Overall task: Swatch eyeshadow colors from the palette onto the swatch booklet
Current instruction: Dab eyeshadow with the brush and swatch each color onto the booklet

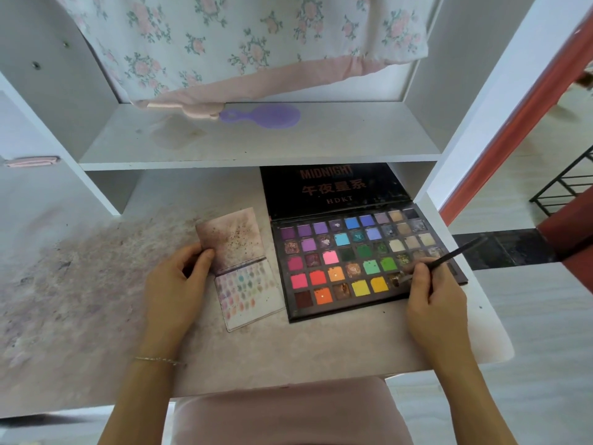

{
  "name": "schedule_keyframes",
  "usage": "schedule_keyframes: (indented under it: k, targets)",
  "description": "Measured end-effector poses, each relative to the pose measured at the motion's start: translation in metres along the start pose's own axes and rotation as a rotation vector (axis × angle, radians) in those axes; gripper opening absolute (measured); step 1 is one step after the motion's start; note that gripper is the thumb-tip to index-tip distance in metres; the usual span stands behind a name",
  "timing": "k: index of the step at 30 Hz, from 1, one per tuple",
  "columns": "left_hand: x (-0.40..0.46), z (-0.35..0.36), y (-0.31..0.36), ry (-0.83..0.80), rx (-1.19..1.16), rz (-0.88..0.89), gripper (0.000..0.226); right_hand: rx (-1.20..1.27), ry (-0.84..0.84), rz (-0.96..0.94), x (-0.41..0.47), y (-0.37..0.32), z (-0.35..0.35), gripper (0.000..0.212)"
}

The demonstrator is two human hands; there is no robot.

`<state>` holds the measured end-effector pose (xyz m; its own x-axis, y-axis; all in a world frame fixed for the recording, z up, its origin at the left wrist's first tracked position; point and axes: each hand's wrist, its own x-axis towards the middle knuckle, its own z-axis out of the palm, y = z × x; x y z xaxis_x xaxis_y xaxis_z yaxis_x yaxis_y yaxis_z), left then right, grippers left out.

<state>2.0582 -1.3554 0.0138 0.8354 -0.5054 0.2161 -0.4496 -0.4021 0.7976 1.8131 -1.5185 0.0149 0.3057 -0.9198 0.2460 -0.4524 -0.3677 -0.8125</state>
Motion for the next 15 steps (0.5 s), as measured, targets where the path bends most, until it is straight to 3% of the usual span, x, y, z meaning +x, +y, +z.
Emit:
schedule_keyframes:
  k: [15]
  targets:
    - [0.000, 0.000, -0.001, -0.002, 0.003, 0.009, 0.017, 0.118, -0.035, -0.027, 0.000, -0.012, 0.003, 0.025]
